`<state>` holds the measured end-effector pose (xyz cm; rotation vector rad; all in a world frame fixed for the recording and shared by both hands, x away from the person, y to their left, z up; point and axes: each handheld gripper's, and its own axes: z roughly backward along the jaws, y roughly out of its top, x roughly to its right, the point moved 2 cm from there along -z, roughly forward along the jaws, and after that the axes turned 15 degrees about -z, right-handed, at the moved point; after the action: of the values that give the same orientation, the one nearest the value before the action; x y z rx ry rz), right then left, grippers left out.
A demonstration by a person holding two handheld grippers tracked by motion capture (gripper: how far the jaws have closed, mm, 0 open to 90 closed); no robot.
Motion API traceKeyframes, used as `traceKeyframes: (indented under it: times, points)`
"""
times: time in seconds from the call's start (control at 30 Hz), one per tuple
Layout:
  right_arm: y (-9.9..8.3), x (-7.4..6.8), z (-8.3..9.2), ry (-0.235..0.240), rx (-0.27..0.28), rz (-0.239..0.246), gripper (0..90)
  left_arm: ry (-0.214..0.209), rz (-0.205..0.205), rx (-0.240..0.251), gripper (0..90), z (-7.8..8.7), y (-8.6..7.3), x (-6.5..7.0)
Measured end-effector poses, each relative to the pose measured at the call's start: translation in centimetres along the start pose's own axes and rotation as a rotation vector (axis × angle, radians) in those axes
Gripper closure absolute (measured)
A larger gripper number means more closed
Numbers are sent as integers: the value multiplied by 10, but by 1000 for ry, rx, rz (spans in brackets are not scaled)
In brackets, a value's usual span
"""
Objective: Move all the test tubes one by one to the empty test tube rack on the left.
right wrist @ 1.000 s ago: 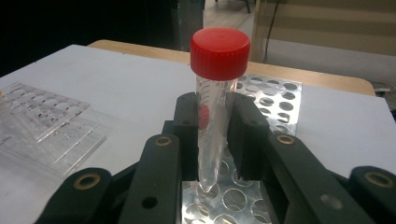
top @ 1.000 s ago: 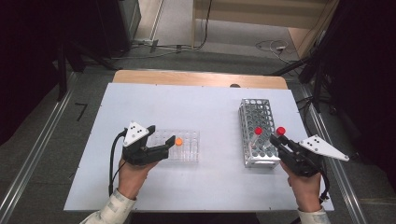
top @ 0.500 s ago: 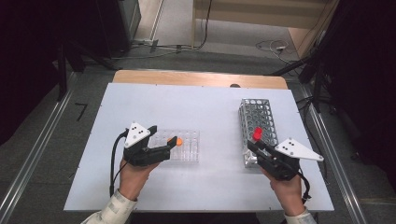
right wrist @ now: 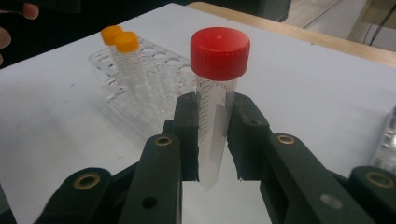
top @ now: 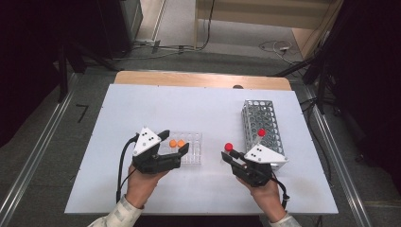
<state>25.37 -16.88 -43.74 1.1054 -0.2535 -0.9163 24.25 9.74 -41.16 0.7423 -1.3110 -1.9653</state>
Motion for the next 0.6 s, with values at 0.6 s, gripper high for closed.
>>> traceKeyframes:
  times: [0.6]
  points:
    - [-3,-37,-32,85,-42,45,718,-193,-90,14,518,-20,9,43]
